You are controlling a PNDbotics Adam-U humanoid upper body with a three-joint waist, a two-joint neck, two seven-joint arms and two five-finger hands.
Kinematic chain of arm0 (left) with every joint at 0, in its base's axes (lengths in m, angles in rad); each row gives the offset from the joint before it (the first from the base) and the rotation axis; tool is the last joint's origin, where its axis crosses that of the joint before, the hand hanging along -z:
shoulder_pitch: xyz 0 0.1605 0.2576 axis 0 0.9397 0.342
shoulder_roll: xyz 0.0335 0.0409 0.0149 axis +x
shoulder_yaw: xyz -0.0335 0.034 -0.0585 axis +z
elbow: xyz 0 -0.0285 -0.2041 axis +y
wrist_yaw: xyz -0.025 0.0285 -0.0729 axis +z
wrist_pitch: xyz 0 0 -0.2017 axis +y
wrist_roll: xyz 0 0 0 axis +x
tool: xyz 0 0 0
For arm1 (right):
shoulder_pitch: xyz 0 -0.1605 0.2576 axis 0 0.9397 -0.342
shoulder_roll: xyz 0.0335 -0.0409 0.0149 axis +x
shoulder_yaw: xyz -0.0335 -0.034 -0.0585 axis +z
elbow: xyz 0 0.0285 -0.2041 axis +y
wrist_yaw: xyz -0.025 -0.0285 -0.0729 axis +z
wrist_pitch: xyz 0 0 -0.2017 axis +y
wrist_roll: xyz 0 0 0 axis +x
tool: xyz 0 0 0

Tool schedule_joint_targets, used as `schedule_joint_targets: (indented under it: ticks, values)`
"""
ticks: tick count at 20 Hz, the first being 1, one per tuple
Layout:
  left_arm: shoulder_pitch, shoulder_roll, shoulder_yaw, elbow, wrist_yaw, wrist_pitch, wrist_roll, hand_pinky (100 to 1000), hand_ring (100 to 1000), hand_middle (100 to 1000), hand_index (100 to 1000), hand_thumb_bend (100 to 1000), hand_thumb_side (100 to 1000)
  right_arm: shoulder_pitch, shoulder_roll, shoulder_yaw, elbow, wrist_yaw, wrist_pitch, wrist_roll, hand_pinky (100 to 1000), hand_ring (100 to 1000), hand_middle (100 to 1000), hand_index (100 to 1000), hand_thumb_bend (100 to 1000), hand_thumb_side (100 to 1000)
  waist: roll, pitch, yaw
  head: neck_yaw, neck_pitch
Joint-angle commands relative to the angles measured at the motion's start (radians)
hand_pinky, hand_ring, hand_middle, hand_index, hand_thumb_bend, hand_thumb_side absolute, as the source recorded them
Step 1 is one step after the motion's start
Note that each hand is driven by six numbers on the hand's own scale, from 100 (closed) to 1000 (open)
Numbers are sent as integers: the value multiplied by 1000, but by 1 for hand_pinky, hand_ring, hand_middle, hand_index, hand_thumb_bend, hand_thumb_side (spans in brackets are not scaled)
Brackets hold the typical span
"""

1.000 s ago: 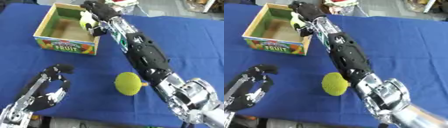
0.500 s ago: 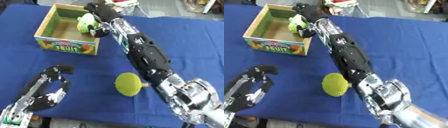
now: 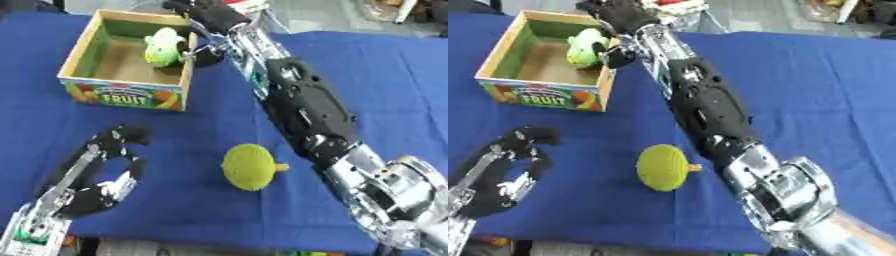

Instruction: Pick up objects on the table and place them in the box.

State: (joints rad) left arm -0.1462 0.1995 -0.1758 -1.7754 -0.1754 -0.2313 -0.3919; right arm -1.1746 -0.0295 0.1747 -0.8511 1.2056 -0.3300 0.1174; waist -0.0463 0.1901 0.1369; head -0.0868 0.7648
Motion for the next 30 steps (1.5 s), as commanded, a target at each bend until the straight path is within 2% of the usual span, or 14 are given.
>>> schedule_joint_targets:
  ticks: [1,3,4,7,9,15,19,24,26,30]
  values:
    - [-1,8,24,-9,-10,2,23,547,776,763,858,202,537,-7,-68,65,-101,-58,-54,4,895,944,912,993,100,159,6,-20,-8,13,5]
    - [1,9,33,-10,-15,3,35,547,777,765,858,175,551,13,-114,117,-155,-92,-88,-9,895,943,912,994,100,132,6,-21,-14,19,5]
    - [2,10,36,-10,-17,4,41,546,777,764,858,204,534,26,-139,144,-182,-108,-104,-17,895,942,912,994,100,161,5,-21,-17,23,5]
    - [8,13,51,-10,-24,7,58,546,778,765,858,207,532,76,-210,214,-255,-153,-149,-44,894,939,910,991,100,166,4,-21,-29,41,5]
    - [12,15,61,-10,-29,9,69,547,778,765,858,208,531,113,-255,242,-299,-181,-176,-66,890,934,901,988,100,165,4,-20,-37,52,5]
    - [15,15,81,-13,-41,12,95,547,779,766,858,211,528,253,-402,245,-446,-271,-267,-73,893,919,860,976,100,198,8,-16,-52,68,4]
    - [12,13,82,-13,-44,11,98,547,779,766,858,212,529,359,-504,244,-553,-336,-329,-32,907,929,866,977,100,296,11,-11,-50,63,4]
    - [11,12,80,-13,-45,11,97,547,780,766,858,213,530,446,-559,279,-650,-414,-329,41,918,940,873,978,100,430,12,-8,-50,61,5]
    - [11,12,80,-13,-45,11,96,547,780,766,858,214,530,466,-564,293,-656,-446,-324,74,914,936,866,973,100,498,12,-7,-52,61,5]
    - [11,11,78,-13,-44,11,95,547,780,766,858,214,530,483,-556,304,-652,-511,-274,139,905,926,853,966,100,578,13,-6,-55,62,5]
